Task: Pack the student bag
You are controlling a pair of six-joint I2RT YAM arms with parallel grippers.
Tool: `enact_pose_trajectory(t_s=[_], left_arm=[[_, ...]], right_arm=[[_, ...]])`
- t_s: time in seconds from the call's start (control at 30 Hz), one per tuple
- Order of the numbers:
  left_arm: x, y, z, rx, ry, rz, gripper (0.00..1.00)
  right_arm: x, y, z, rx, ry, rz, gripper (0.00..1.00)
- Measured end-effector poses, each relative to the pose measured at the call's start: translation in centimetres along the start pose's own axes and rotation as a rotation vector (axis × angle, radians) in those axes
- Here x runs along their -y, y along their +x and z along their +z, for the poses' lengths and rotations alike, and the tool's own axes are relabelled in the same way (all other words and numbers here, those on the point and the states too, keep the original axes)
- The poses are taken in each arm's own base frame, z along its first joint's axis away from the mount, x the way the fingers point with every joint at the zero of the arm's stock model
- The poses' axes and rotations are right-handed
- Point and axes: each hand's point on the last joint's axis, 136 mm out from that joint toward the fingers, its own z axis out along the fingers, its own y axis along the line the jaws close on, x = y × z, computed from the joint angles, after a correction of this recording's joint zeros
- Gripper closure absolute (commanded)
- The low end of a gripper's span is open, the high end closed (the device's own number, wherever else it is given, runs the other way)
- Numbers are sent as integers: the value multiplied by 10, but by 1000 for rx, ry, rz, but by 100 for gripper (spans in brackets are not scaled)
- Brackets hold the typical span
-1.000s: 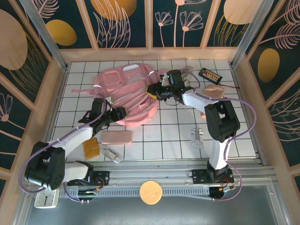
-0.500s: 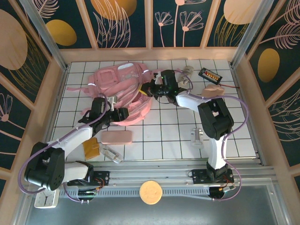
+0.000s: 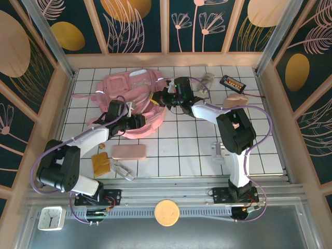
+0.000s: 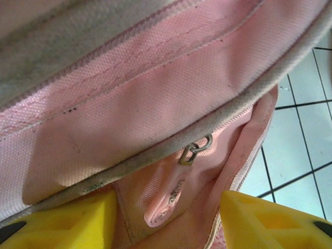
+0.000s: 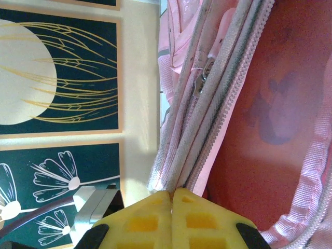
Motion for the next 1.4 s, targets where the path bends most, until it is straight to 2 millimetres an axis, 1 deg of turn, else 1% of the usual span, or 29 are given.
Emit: enact_pose_trajectory(t_s=[0.1,0.17,0.2,0.23,0.33,0.37,0.4,0.43,0.47,0.5,0.53,0.63,0.73,0.83,0.93,1.1,1.27,1.4], left_arm=[[-4,-1,5,-11,-24,0,69],[-7,-3,8,-12,-37,-1,89],[-8,-3,9,-13,-43,-2,97],[-8,-4,10,-16,-44,-6,100],[-7,-6,14,-24,-44,-3,100],[-5,-6,14,-25,-41,-1,100],[-5,-6,14,-27,-38,-1,100],[-4,-6,14,-28,-36,-1,100],[-4,-6,14,-30,-35,-1,100],[-4,-6,13,-29,-33,0,100],[-2,-7,12,-28,-28,1,100],[6,-11,4,-13,-4,9,100],[18,-21,-10,27,35,28,100],[26,-27,-23,58,64,38,100],[28,-28,-29,68,76,39,100],[27,-23,-29,54,86,33,100],[28,-19,-29,42,100,31,100],[31,-14,-33,40,124,31,100]], right_arm=[[-4,0,1,-1,-9,-8,100],[-13,6,5,-13,-26,-23,100],[-17,9,7,-19,-35,-32,100],[-20,12,9,-26,-43,-38,100],[-24,22,13,-51,-53,-45,100],[-24,24,13,-56,-54,-46,85],[-24,24,13,-57,-54,-42,68],[-23,23,13,-56,-48,-41,55],[-19,23,13,-55,-36,-36,46],[-14,22,12,-53,-17,-29,40],[-9,21,11,-51,2,-26,38],[10,19,6,-49,74,-13,38],[31,16,-3,-48,140,17,38],[43,14,-9,-49,177,34,39],[47,14,-11,-51,192,41,39],[47,15,-10,-59,202,48,42],[37,4,-3,-53,189,35,46],[39,-3,6,-58,198,42,48]])
